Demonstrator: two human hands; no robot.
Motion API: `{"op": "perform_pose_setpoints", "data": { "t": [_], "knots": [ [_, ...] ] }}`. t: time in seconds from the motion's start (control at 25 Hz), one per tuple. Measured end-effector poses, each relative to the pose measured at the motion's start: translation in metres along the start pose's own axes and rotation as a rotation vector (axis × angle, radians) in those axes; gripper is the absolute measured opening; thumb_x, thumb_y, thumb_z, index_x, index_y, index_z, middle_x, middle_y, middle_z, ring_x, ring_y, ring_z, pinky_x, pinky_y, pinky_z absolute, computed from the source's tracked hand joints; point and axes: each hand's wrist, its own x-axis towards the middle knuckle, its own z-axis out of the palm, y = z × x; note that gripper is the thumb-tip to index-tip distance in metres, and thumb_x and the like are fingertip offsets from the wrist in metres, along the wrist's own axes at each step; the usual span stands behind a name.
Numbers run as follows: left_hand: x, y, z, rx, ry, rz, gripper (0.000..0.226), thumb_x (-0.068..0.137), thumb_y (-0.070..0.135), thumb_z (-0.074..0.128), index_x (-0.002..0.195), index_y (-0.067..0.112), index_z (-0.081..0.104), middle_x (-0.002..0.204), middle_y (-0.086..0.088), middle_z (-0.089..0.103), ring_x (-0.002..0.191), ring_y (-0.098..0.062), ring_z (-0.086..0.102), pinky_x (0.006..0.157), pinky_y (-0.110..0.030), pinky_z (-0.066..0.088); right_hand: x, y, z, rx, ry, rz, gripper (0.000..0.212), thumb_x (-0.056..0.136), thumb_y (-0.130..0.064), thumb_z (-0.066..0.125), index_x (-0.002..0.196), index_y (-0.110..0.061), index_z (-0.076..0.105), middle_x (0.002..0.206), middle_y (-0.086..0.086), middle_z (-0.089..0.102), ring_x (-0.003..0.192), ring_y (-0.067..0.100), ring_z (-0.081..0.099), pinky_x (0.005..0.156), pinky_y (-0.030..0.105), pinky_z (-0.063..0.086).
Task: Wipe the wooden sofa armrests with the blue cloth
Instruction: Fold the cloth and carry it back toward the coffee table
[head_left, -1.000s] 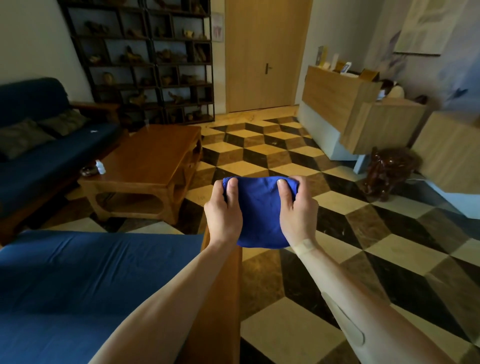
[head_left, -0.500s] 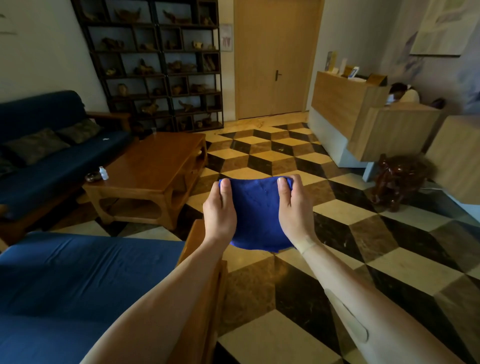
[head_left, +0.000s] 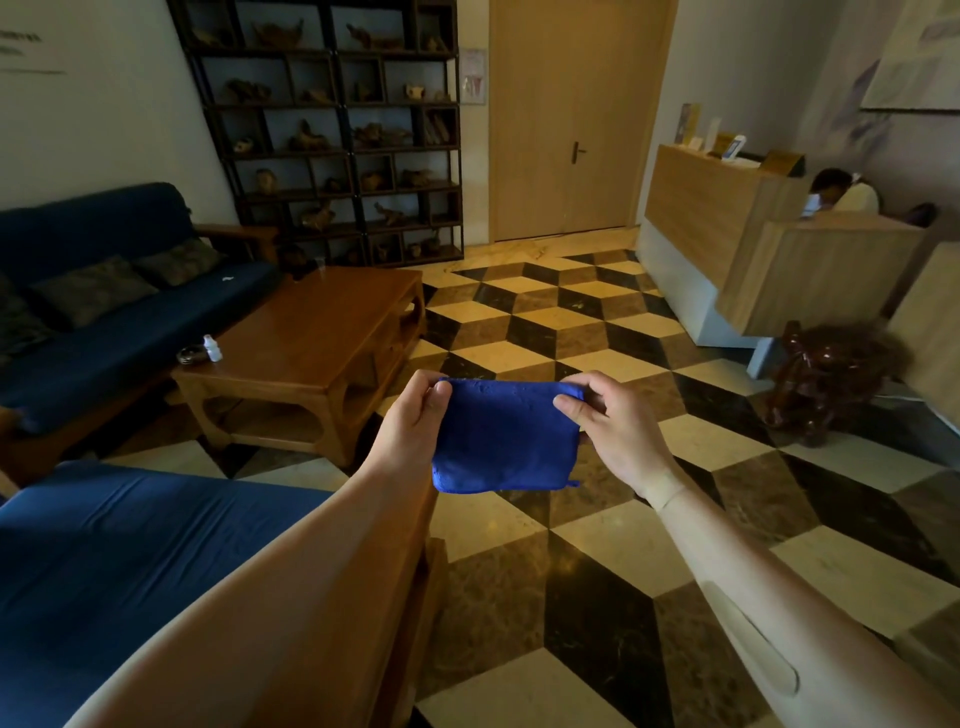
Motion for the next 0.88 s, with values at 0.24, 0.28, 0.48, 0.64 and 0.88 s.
{"op": "perform_pose_setpoints", "data": {
  "t": [0.24,0.28,0.48,0.64,0.88],
  "knots": [
    [0.076,-0.029,-0.011,0.041,0.006,0.059,0.018,0.107,0.020,0.038,0.109,0.025,0.055,0.102,0.002,0.062,0.097,-0.018,0.062,0.083,-0.047,0.058,0.068,0.023,0.018,0.005,0.059,0.014,0.025,0.094,-0.028,0.065,0.116,-0.015,0.067,0.099,-0.008,0.067,0.091,0.003,0.064,0.076,0.020,0.056],
    [0.091,-0.033,-0.013,0.035,0.000,0.066,0.018,0.107,0.018,0.038,0.107,0.026,0.054,0.104,0.001,0.062,0.100,-0.020,0.062,0.086,-0.050,0.058,0.082,0.027,0.022,-0.003,0.073,0.010,0.024,0.094,-0.027,0.065,0.115,-0.015,0.068,0.098,-0.009,0.066,0.089,0.000,0.062,0.075,0.016,0.053],
    [0.178,-0.051,-0.026,0.045,-0.003,0.101,0.020,0.106,0.016,0.039,0.105,0.029,0.053,0.108,-0.003,0.064,0.100,-0.024,0.064,0.085,-0.053,0.057,0.163,0.049,0.049,-0.052,0.136,-0.021,0.024,0.093,-0.029,0.066,0.112,-0.015,0.070,0.097,-0.009,0.068,0.088,0.000,0.062,0.074,0.014,0.049],
    [0.246,-0.070,-0.032,0.050,-0.013,0.103,0.019,0.105,0.015,0.042,0.106,0.030,0.054,0.108,-0.005,0.064,0.098,-0.027,0.064,0.082,-0.055,0.055,0.223,0.068,0.063,-0.055,0.140,0.002,0.024,0.093,-0.027,0.067,0.113,-0.013,0.070,0.098,-0.005,0.070,0.092,0.007,0.064,0.075,0.016,0.049],
    [0.344,-0.085,-0.023,0.070,0.025,0.099,0.017,0.106,0.017,0.040,0.113,0.027,0.052,0.102,0.002,0.062,0.088,-0.019,0.063,0.076,-0.043,0.058,0.313,0.104,0.079,-0.054,0.156,0.002,0.022,0.094,-0.026,0.065,0.112,-0.014,0.070,0.097,-0.005,0.070,0.089,0.000,0.062,0.074,0.011,0.046]
  ]
}}
